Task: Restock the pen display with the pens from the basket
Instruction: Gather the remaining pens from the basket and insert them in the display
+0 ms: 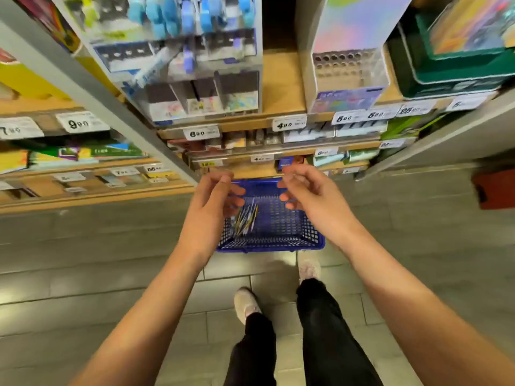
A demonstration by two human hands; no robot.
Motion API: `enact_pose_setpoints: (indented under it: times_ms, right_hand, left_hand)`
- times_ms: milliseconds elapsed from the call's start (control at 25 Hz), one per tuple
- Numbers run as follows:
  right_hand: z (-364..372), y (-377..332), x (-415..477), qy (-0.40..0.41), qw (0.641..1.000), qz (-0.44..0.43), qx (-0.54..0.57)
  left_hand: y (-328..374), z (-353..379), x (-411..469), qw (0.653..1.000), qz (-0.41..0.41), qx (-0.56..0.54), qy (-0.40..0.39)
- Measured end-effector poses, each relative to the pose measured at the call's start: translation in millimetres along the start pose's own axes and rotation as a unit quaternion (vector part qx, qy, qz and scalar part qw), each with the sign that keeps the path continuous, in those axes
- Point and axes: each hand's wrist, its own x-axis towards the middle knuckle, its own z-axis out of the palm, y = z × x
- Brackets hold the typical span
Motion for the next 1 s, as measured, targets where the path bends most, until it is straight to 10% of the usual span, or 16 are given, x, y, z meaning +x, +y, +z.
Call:
enact_pose_setpoints:
  times_ms: [640,1000]
  right_hand:
    - [-4,373,158,-0.098,0.959,0.176,-0.201]
    - [22,521,278,-0.263,0.766,0.173,-0.560]
  left_hand:
    - [-361,2,166,0.967,-0.214,0.005,0.138]
    - [-505,-30,259,0.961,-0.252,0.047,0.101]
